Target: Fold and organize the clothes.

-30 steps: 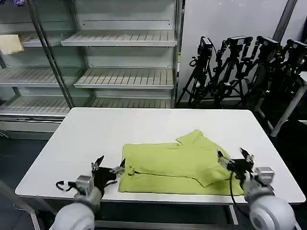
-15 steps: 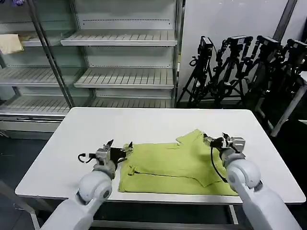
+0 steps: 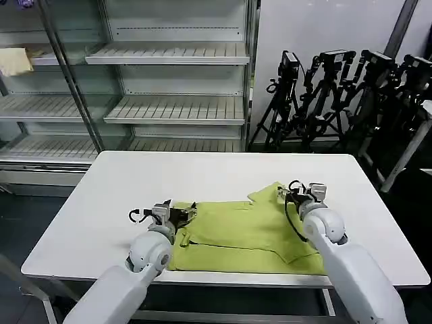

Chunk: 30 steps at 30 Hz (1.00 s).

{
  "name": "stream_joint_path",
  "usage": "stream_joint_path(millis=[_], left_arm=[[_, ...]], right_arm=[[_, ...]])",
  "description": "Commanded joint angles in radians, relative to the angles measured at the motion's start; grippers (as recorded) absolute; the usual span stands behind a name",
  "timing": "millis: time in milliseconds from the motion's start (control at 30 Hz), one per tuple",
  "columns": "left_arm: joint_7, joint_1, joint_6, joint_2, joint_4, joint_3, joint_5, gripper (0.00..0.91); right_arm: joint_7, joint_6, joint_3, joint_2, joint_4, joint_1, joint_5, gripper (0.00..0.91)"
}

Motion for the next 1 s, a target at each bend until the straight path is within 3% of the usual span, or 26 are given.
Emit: stream_joint_path(millis=[33, 67, 100, 133, 200, 267, 300, 333, 400, 1000], left_arm=[[-0.004, -0.023, 0.003, -0.009, 0.045, 0.028, -0.026, 0.907], [-0.005, -0.02, 0.003, -0.008, 0.043, 0.027, -0.027, 0.907], [-0.005, -0.017, 0.003, -0.007, 0.042, 0.027, -0.028, 0.786], [-0.005, -0.013, 0.003, -0.005, 0.037, 0.027, -0.029, 0.322], [-0.004, -0.006, 0.003, -0.004, 0.033, 0.027, -0.031, 0.02], [-0.005, -0.001, 0.003, -0.004, 0.031, 0.026, -0.034, 0.02], [-0.005, 0.002, 0.003, -0.004, 0.029, 0.026, -0.036, 0.02], [-0.005, 0.005, 0.003, -0.004, 0.027, 0.025, -0.037, 0.02], [-0.005, 0.011, 0.003, -0.003, 0.021, 0.024, -0.039, 0.02], [0.005, 0.044, 0.001, 0.001, -0.008, -0.004, -0.061, 0.02]], right_arm=[[-0.012, 0.0, -0.022, 0.018, -0.076, 0.041, 0.016, 0.907], [-0.019, 0.0, -0.025, 0.021, -0.079, 0.046, 0.018, 0.907], [-0.024, 0.0, -0.028, 0.023, -0.081, 0.05, 0.018, 0.907], [-0.033, -0.001, -0.035, 0.027, -0.087, 0.058, 0.017, 0.867], [-0.046, -0.001, -0.044, 0.03, -0.102, 0.07, 0.017, 0.725], [-0.059, -0.001, -0.053, 0.032, -0.118, 0.079, 0.017, 0.595], [-0.063, -0.001, -0.056, 0.032, -0.123, 0.082, 0.017, 0.433], [-0.066, -0.001, -0.058, 0.032, -0.125, 0.085, 0.018, 0.161], [-0.075, -0.001, -0.06, 0.032, -0.128, 0.087, 0.018, 0.01], [-0.107, 0.002, -0.05, 0.029, -0.124, 0.072, 0.022, 0.0]])
